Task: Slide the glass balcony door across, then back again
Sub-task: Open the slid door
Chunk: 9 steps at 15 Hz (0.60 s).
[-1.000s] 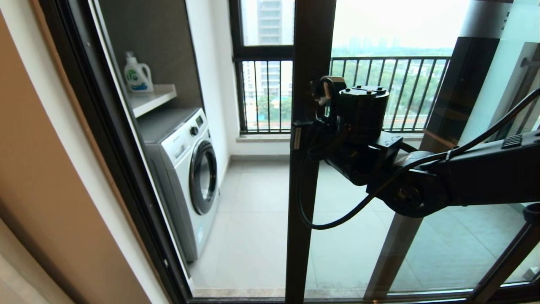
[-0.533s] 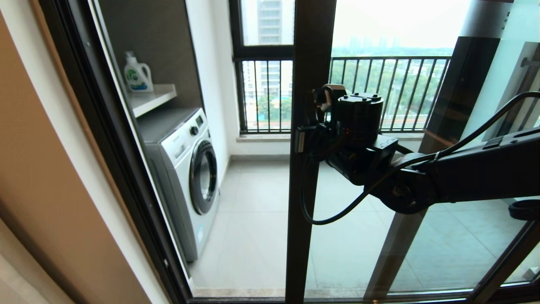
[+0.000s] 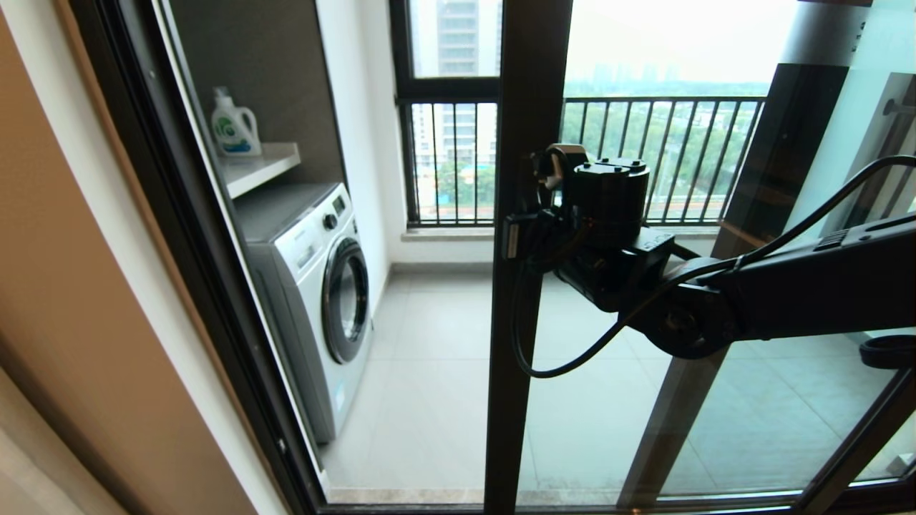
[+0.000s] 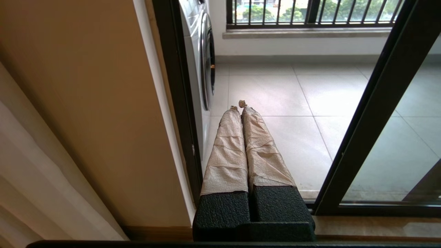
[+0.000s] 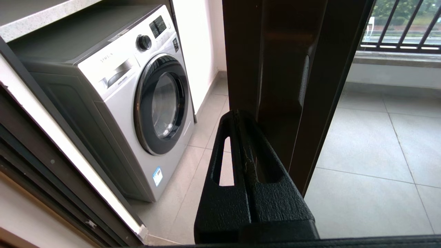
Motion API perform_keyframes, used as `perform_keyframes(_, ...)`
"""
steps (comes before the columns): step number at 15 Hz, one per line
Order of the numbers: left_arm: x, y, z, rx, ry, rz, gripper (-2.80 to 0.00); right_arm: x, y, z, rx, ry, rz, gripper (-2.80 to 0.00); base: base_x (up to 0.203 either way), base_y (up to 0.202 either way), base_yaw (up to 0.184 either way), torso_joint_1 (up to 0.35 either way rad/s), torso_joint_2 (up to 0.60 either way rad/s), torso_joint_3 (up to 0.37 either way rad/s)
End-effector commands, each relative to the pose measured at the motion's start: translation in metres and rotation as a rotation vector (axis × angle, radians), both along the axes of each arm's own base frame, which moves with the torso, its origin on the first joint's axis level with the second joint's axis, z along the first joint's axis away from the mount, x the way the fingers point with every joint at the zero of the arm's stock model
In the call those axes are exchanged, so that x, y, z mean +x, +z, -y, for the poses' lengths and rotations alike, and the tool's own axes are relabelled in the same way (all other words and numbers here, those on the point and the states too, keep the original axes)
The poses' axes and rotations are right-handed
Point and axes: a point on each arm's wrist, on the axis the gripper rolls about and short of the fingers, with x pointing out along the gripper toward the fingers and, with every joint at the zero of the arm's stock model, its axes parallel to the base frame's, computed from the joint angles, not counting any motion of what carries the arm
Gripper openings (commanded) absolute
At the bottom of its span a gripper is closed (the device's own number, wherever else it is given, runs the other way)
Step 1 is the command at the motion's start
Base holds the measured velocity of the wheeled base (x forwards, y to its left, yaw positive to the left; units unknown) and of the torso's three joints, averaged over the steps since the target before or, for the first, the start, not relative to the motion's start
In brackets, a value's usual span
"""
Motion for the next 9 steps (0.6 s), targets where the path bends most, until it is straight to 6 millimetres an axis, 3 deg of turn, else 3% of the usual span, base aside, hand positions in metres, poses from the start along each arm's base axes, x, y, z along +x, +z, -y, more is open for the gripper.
perform_keyframes(1,0.000,0.000,0.000,0.000,0.000,-0.002,-2.80,0.003,0.001,0.007,0.003,-0.026,0.005,-2.80,0.000,0.000,0.000,0.000,0.00,0.000)
perform_keyframes(9,0.000,0.000,0.000,0.000,0.000,-0.002,-2.80,0.011,0.003,0.025,0.003,-0.073,0.007,-2.80,0.000,0.000,0.000,0.000,0.00,0.000)
